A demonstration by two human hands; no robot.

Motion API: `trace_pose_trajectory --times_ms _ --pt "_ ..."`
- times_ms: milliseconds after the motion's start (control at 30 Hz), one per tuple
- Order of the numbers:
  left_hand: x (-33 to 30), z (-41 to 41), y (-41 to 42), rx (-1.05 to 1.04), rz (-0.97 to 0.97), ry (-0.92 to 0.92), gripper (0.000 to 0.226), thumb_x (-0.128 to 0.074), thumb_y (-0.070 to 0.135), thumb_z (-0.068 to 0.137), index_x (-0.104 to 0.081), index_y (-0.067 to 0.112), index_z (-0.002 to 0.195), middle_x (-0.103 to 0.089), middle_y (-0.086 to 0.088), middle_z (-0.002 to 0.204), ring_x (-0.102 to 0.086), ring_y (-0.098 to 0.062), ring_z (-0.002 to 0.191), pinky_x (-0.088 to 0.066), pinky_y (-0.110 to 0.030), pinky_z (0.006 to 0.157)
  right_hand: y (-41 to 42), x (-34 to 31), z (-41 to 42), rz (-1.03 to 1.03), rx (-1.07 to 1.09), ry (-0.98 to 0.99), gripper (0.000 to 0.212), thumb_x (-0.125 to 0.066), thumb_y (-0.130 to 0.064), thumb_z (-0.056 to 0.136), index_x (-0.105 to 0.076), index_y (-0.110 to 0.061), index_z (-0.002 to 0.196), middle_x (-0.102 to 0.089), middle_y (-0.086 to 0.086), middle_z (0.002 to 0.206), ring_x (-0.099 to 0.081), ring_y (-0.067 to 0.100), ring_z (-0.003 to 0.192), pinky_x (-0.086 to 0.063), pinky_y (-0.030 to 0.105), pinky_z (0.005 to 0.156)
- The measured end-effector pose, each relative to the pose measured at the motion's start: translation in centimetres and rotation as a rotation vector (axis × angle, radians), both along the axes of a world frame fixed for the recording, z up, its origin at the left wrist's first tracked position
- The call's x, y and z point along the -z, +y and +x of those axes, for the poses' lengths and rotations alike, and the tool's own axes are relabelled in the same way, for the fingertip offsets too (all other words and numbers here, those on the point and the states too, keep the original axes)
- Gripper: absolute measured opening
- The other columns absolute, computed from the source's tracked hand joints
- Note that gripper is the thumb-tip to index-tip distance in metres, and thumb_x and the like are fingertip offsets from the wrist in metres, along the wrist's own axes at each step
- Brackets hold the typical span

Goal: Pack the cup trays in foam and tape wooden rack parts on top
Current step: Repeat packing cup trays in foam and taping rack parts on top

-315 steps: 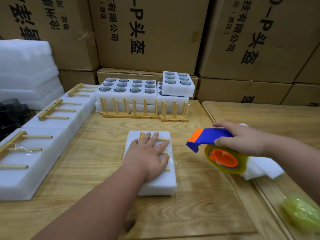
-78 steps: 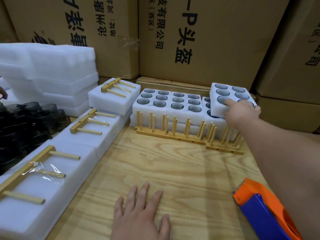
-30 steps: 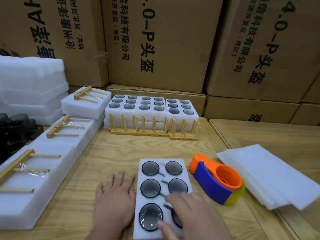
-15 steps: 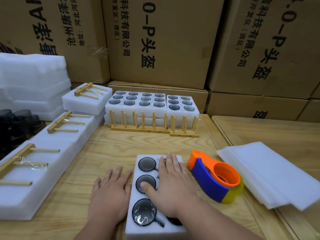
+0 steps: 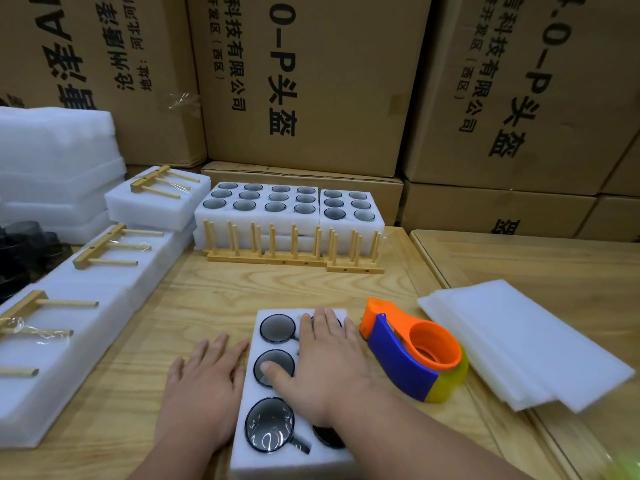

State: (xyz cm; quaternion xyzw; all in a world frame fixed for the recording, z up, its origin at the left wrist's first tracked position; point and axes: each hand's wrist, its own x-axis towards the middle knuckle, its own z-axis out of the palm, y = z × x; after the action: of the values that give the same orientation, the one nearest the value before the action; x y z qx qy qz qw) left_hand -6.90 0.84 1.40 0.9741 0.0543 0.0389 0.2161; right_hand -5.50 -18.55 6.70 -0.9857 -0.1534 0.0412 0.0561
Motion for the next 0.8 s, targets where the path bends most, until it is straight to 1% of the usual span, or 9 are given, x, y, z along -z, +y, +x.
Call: trace_pose_trajectory --times_ms 133,200,300,367,533,600,667,733,800 --pt "-0.2 0.1 -0.1 0.008 -0.018 -0.003 0.052 -0.017 0.055 0.103 -0.015 0.054 0.155 -0.004 0.021 0.168 -0.002 -0.01 0.156 -0.007 -0.043 0.125 -0.2 0.9 -0.2 0.046 -0.002 -0.04 0.107 -0.014 -0.083 0.084 -0.004 -0.011 0.162 0.004 0.014 0.17 0.012 0.024 0.156 0.011 0.051 0.124" --pt "-0.3 0.0 -0.1 0.012 -0.015 0.002 0.052 -0.017 0.054 0.103 -0.015 0.052 0.156 -0.004 0.02 0.168 -0.003 -0.011 0.156 -0.006 -0.043 0.125 -0.4 1.0 -0.4 0.051 -0.085 -0.079 0.105 -0.009 -0.083 0.082 -0.009 -0.016 0.162 0.002 0.011 0.17 0.012 0.024 0.156 0.012 0.053 0.123" --pt "-0.3 -0.1 0.0 0.019 -0.002 0.004 0.053 -0.019 0.053 0.104 -0.016 0.05 0.156 -0.004 0.018 0.169 -0.003 -0.013 0.156 -0.007 -0.044 0.125 -0.5 0.8 -1.1 0.101 -0.344 -0.121 0.085 -0.017 -0.078 0.089 -0.022 -0.03 0.16 -0.007 -0.001 0.171 0.006 0.015 0.157 0.011 0.048 0.124" --pt "-0.3 0.0 0.1 0.026 -0.013 0.009 0.053 -0.018 0.054 0.104 -0.015 0.05 0.157 -0.003 0.018 0.169 -0.002 -0.013 0.156 -0.007 -0.044 0.125 -0.5 0.7 -1.3 0.109 -0.414 -0.09 0.076 -0.024 -0.074 0.094 -0.023 -0.036 0.159 -0.007 -0.007 0.171 0.002 0.012 0.156 0.01 0.046 0.124" --pt "-0.4 0.2 0.2 0.034 -0.045 0.01 0.053 -0.016 0.055 0.103 -0.016 0.051 0.156 -0.004 0.018 0.169 -0.004 -0.012 0.156 -0.009 -0.045 0.124 -0.2 0.7 -1.5 0.132 -0.287 -0.08 0.071 -0.03 -0.07 0.096 -0.018 -0.04 0.16 -0.002 -0.005 0.171 0.006 0.01 0.156 0.012 0.042 0.123" --pt "-0.6 0.4 0.2 0.036 -0.068 0.014 0.053 -0.016 0.055 0.103 -0.017 0.052 0.155 -0.006 0.019 0.169 -0.006 -0.012 0.156 -0.01 -0.044 0.124 -0.3 0.8 -1.7 0.14 -0.225 -0.068 0.071 -0.031 -0.067 0.097 -0.016 -0.039 0.16 -0.001 -0.005 0.171 0.007 0.011 0.156 0.013 0.04 0.122" --pt "-0.7 0.5 0.1 0.042 -0.091 0.022 0.053 -0.016 0.056 0.102 -0.018 0.052 0.155 -0.007 0.018 0.169 -0.006 -0.012 0.156 -0.01 -0.045 0.124 -0.6 0.6 -1.9 0.172 -0.197 -0.035 0.069 -0.033 -0.063 0.098 -0.019 -0.036 0.16 -0.001 -0.006 0.171 0.008 0.009 0.156 0.012 0.039 0.123" --pt "-0.8 0.7 0.2 0.045 -0.104 0.024 0.054 -0.015 0.056 0.102 -0.018 0.051 0.155 -0.007 0.018 0.169 -0.006 -0.013 0.156 -0.01 -0.045 0.124 -1.4 -0.1 -2.3 0.302 -0.202 0.005 0.064 -0.042 -0.056 0.1 -0.029 -0.032 0.158 -0.012 -0.009 0.17 0.002 0.005 0.155 0.005 0.031 0.124" --pt "-1.0 0.8 0.2 0.05 -0.117 0.03 0.054 -0.014 0.057 0.102 -0.018 0.051 0.155 -0.007 0.018 0.169 -0.006 -0.013 0.156 -0.01 -0.045 0.124 -2.9 -1.4 -3.1 0.51 -0.187 -0.009 0.052 -0.052 -0.05 0.097 -0.049 -0.033 0.146 -0.038 -0.018 0.158 -0.021 -0.002 0.149 -0.012 0.016 0.117"
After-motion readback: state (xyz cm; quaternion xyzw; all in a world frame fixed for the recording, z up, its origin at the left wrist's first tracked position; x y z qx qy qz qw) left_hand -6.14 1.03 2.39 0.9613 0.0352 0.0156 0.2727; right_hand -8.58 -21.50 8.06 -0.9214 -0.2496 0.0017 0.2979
